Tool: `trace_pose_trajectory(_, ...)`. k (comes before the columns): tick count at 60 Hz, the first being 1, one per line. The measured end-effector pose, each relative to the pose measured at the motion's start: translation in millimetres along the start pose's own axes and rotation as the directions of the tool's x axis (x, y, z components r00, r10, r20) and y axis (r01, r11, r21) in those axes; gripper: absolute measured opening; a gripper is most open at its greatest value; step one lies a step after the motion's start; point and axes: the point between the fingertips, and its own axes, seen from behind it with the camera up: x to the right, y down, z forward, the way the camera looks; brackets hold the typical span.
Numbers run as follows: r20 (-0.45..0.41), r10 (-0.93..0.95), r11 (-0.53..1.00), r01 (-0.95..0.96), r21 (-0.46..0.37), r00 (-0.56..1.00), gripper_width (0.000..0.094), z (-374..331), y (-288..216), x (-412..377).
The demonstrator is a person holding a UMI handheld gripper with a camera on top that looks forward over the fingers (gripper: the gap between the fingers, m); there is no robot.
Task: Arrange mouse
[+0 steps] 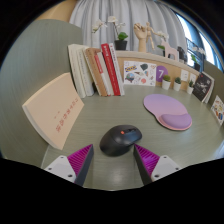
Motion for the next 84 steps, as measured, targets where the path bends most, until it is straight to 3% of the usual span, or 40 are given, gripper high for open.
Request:
trace_pose_trajectory(23, -0.018, -0.017, 1.000, 0.017, -0.005, 1.000, 0.0781, 64, -49, -22)
trace_pose_trajectory(30, -0.017, -0.016, 1.000, 0.016, -0.018, 1.000, 0.0696, 67, -50, -21)
trace_pose_trajectory(34, -0.012, -0.021, 0.999, 0.021, -0.025, 1.000, 0.0508, 67, -49, -21)
trace_pose_trajectory(41, 0.015, -0.056, 0.997, 0.057, -0.054, 0.998, 0.0484, 67, -46, -23)
trace_pose_trajectory(51, 0.031, -0.074, 0.988, 0.078, -0.137, 0.997, 0.0351, 67, -44, -21)
trace_pose_trajectory(62, 0.057, -0.112, 0.970, 0.122, -0.209, 0.992, 0.0349, 65, -56, -22)
trace_pose_trajectory(66, 0.087, -0.131, 0.977, 0.144, -0.156, 0.988, 0.0351, 51, -90, -23)
trace_pose_trajectory(74, 0.064, -0.166, 0.986, 0.165, 0.023, 0.984, 0.0352, 6, -201, 4)
trace_pose_trajectory(84, -0.029, -0.187, 0.943, 0.188, 0.276, 0.982, 0.0354, -58, -338, 69)
